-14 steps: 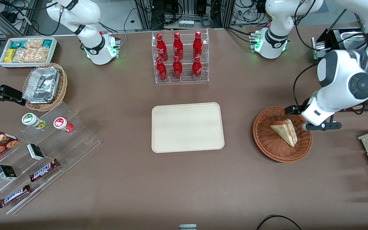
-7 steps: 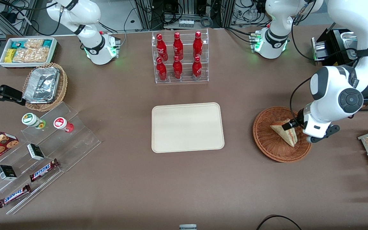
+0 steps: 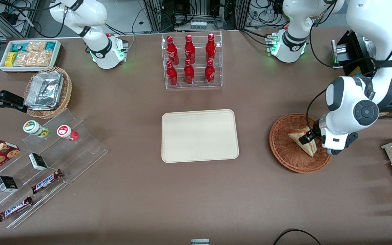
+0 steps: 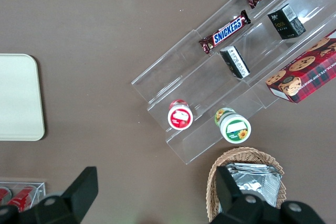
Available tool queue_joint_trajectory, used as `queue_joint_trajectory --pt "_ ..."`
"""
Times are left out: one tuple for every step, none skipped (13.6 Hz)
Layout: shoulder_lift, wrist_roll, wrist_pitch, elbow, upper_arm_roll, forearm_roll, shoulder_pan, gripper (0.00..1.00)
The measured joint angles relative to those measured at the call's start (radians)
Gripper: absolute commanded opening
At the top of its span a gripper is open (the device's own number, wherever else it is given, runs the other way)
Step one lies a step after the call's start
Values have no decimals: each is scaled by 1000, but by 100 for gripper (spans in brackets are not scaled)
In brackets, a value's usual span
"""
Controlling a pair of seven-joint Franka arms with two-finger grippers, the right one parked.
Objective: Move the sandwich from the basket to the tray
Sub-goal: 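Lower the left gripper and close it on the wrapped sandwich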
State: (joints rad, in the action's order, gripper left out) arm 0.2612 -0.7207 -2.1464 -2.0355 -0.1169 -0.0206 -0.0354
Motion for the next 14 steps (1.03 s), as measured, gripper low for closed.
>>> queue_joint_trajectory --pt "2 -2 -13 -8 0 0 -1 100" --pt "6 -3 -27 -17 1 0 -2 100" --pt "10 -4 -43 -25 3 0 -3 100" --pt "16 -4 -60 -34 3 0 -3 100" --pt "23 -5 -75 -42 3 0 -4 100" --pt "31 -6 -87 -47 3 0 -4 100" --pt "39 -8 -99 -51 3 0 -4 100" --pt "47 -12 -108 -54 3 0 -4 100" --pt "53 -14 -115 -55 3 0 -4 100" --pt "59 -16 -119 -56 4 0 -5 100" --pt "64 -17 -121 -56 4 0 -5 100" --pt "69 -17 -123 -56 4 0 -6 98" --pt "73 -18 -126 -56 4 0 -6 79" --pt "76 -19 -127 -56 4 0 -6 54"
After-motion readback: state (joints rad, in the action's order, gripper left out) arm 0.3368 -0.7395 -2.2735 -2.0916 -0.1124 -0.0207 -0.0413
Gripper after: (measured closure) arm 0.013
